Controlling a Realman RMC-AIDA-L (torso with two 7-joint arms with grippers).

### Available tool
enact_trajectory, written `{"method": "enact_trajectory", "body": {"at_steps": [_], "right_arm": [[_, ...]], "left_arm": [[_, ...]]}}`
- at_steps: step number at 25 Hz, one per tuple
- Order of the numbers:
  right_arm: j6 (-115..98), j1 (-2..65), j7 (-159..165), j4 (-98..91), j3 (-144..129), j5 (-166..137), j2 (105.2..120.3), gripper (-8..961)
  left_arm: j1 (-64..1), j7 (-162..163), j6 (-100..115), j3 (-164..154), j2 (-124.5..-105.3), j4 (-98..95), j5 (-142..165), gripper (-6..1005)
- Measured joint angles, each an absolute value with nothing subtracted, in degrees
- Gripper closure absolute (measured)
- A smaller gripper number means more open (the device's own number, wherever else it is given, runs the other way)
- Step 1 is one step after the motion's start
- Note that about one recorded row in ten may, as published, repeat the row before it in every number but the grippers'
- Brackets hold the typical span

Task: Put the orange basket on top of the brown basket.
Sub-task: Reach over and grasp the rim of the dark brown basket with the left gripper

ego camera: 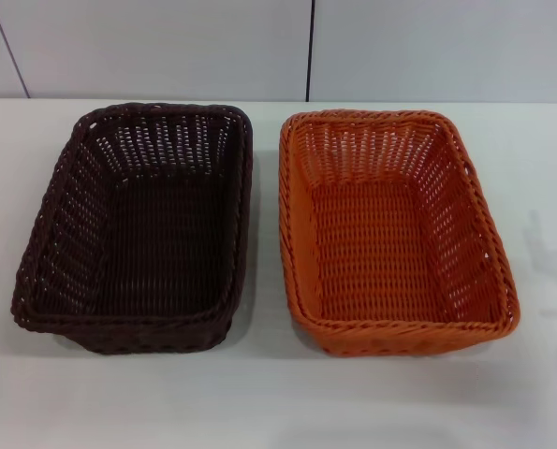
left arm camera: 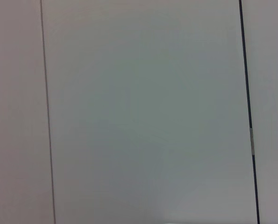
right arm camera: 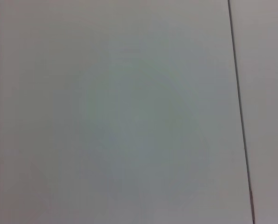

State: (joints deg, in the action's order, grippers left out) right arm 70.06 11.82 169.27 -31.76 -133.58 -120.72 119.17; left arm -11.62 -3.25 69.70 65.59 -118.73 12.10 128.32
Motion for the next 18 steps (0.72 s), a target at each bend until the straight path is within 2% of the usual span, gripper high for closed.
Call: {"method": "enact_trajectory", "body": {"at_steps": [12, 13, 14, 15, 16, 17, 18], "right_arm": [[70.0, 11.8, 169.3, -31.5, -133.6, -120.7, 119.17, 242], [70.0, 11.8, 169.3, -31.5, -133.5, -120.7, 119.17, 242], [70.0, 11.8, 169.3, -31.5, -133.5, -120.7, 119.17, 242], [70.0, 11.8, 169.3, -31.5, -133.5, -120.7, 119.17, 242], [70.0, 11.8, 169.3, -31.5, -133.4, -120.7, 119.13, 242], [70.0, 11.9, 169.3, -31.5, -133.4, -120.7, 119.12, 242], [70.0, 11.9, 169.3, -31.5, -133.4, -120.7, 119.12, 242]], "left_arm": [[-10.8, -3.3, 67.7, 65.0, -118.23, 16.2, 128.7, 196], [-10.4, -3.5, 66.2, 64.9, -117.75, 18.3, 128.9, 196], [-9.4, -4.4, 62.7, 65.0, -116.12, 23.6, 129.8, 196], [-9.4, -4.4, 62.7, 65.0, -116.12, 23.6, 129.8, 196], [-8.7, -4.8, 60.6, 65.2, -114.95, 27.0, 130.5, 196], [-6.9, -5.4, 55.1, 66.2, -112.14, 35.1, 131.8, 196], [-6.9, -5.4, 55.1, 66.2, -112.14, 35.1, 131.8, 197]]}}
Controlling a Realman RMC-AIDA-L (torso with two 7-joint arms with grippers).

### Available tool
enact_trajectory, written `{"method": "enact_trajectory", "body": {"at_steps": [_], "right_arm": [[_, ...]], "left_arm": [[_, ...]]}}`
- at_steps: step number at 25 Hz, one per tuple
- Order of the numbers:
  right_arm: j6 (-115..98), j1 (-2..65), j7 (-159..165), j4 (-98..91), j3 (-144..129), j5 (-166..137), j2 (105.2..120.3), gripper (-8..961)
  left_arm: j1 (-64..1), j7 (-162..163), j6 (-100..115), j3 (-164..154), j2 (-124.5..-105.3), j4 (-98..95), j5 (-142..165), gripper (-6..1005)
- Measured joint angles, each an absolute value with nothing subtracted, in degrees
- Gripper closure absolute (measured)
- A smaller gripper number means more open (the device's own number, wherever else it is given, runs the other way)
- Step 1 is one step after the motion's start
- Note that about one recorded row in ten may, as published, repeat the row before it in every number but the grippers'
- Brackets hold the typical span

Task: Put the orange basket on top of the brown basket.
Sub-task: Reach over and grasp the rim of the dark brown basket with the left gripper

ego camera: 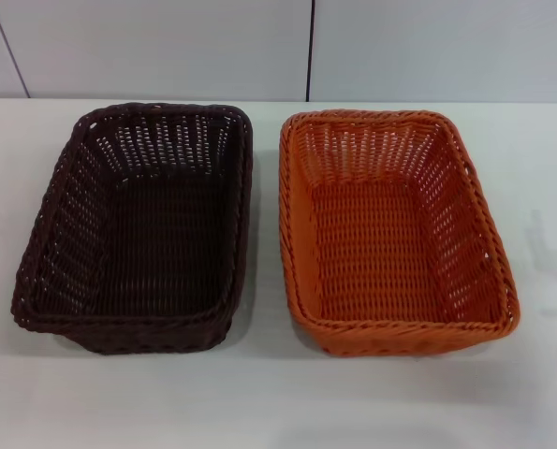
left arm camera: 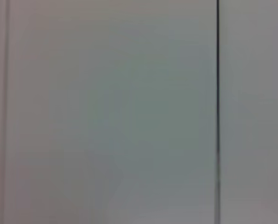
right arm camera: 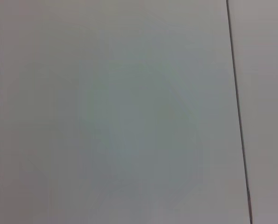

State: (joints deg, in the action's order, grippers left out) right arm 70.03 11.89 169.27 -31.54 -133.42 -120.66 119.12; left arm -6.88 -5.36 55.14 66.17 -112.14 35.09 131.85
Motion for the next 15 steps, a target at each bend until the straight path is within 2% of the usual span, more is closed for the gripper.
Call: {"method": "enact_trajectory", "body": {"at_steps": [1, 2, 3, 5, 6, 7, 8, 9, 10, 11, 12, 13, 14, 15], "right_arm": [[70.0, 12.0, 169.3, -31.5, -133.4, -120.7, 119.11, 242], [70.0, 12.0, 169.3, -31.5, -133.4, -120.7, 119.11, 242], [70.0, 12.0, 169.3, -31.5, -133.4, -120.7, 119.10, 242], [69.9, 12.0, 169.3, -31.5, -133.4, -120.7, 119.09, 242], [69.7, 12.0, 169.3, -31.5, -133.4, -120.7, 119.09, 242], [69.7, 12.0, 169.3, -31.5, -133.4, -120.7, 119.09, 242], [69.7, 11.9, 169.3, -31.5, -133.4, -120.5, 119.09, 242], [69.7, 11.9, 169.3, -31.4, -133.4, -120.3, 119.09, 242], [69.7, 11.9, 169.3, -31.4, -133.4, -120.3, 119.09, 242], [69.6, 11.9, 169.3, -31.3, -133.4, -120.0, 119.08, 242], [69.5, 11.9, 169.3, -31.2, -133.4, -119.7, 119.08, 242], [69.4, 12.0, 169.3, -31.2, -133.4, -119.6, 119.09, 242], [69.4, 12.0, 169.3, -31.2, -133.4, -119.6, 119.09, 242], [69.4, 12.0, 169.3, -31.2, -133.4, -119.4, 119.09, 242]], "left_arm": [[-4.4, -5.7, 47.0, 68.6, -109.38, 44.9, 133.8, 197], [-4.4, -5.7, 47.0, 68.6, -109.38, 44.9, 133.8, 197], [-2.9, -5.8, 41.1, 70.7, -108.17, 50.6, 135.5, 197], [-0.5, -5.9, 31.5, 75.1, -107.23, 59.2, 138.5, 197], [1.8, -5.9, 20.0, 80.4, -107.61, 68.6, 142.4, 198], [1.8, -5.9, 20.0, 80.4, -107.61, 68.6, 142.4, 198], [2.7, -6.0, 13.3, 83.2, -108.16, 73.3, 144.4, 198], [3.5, -6.4, -4.2, 89.0, -110.16, 83.5, 148.6, 198], [3.5, -6.4, -4.2, 89.0, -110.16, 83.5, 148.6, 198], [2.8, -8.4, -15.8, 92.4, -111.73, 88.5, 149.8, 198], [2.8, -8.4, -15.8, 92.4, -111.73, 88.5, 149.8, 198], [1.1, -12.4, -27.6, 95.9, -114.00, 92.9, 150.3, 199], [1.1, -12.4, -27.6, 95.9, -114.00, 92.9, 150.3, 199], [-0.2, -15.5, -33.0, 97.8, -115.57, 94.3, 150.4, 199]]}}
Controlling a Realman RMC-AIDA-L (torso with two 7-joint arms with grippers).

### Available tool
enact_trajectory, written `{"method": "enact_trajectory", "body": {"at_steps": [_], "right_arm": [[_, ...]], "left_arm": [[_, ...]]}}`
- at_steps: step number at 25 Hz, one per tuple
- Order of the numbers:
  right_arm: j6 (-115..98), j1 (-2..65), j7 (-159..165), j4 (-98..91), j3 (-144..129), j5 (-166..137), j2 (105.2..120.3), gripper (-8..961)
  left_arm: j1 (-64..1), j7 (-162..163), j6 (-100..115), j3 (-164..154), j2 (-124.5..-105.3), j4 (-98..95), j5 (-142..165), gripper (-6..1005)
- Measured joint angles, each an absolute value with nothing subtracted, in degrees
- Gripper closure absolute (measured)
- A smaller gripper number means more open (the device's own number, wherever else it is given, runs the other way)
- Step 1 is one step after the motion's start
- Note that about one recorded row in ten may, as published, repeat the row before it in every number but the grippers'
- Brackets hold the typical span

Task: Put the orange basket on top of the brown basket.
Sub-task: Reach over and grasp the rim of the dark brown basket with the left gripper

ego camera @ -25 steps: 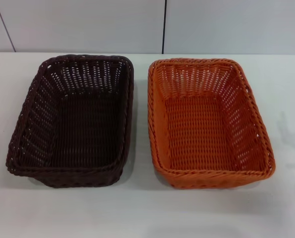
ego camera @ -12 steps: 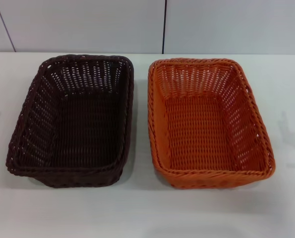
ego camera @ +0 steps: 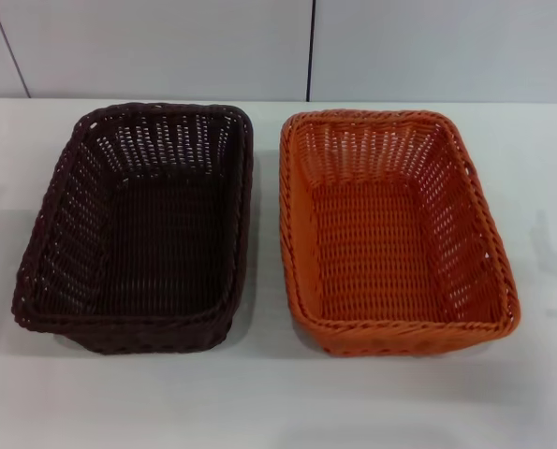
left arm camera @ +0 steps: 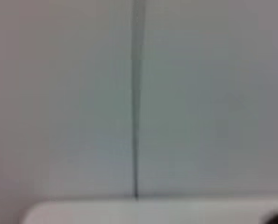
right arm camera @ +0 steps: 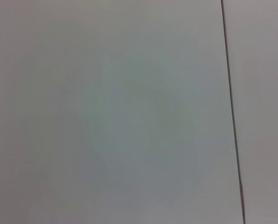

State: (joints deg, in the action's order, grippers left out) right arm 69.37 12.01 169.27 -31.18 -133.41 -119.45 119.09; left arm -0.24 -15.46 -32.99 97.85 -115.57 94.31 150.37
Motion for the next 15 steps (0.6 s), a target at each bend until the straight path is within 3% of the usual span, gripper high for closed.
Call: {"method": "enact_trajectory", "body": {"at_steps": [1, 15], "right_arm": [[69.4, 12.1, 169.3, -31.2, -133.4, -119.4, 119.09, 242], [69.5, 11.6, 169.3, -31.0, -133.4, -119.3, 119.09, 242]], "left_arm": [[-3.2, -20.0, -43.4, 100.7, -117.76, 96.4, 150.4, 199], [-9.0, -20.6, -57.7, 99.4, -118.00, 96.6, 151.4, 211]]}}
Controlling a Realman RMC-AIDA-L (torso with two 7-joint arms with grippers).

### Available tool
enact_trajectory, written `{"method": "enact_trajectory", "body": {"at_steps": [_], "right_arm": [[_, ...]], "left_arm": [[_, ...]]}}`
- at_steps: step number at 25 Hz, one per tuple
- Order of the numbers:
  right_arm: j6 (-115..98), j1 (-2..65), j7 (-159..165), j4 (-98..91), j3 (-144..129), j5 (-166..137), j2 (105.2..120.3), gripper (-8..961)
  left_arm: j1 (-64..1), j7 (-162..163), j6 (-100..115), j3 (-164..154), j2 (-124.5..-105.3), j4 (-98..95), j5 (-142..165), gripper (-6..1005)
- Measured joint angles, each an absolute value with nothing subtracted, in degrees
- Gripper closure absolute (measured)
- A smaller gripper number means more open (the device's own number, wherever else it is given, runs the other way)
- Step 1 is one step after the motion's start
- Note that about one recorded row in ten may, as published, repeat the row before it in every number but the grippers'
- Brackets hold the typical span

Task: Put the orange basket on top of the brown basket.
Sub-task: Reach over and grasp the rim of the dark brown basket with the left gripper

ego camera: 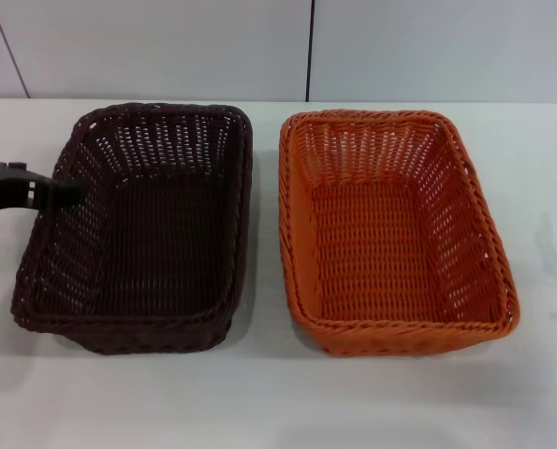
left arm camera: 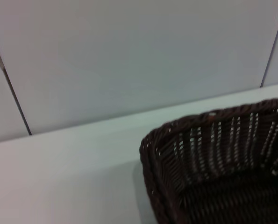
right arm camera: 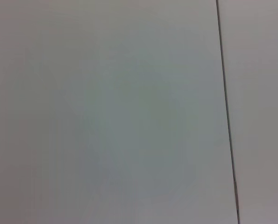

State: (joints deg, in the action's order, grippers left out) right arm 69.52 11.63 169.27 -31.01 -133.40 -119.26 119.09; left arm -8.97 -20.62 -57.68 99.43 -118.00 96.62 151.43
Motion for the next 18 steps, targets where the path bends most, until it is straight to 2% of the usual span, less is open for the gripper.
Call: {"method": "enact_trajectory", "body": {"at_steps": [18], "right_arm": [[69.5, 11.6, 169.3, -30.4, -133.9, -119.3, 119.09, 242]], "left_arm": [[-14.0, -21.0, -56.2, 99.4, -118.03, 86.1, 154.0, 225]]}}
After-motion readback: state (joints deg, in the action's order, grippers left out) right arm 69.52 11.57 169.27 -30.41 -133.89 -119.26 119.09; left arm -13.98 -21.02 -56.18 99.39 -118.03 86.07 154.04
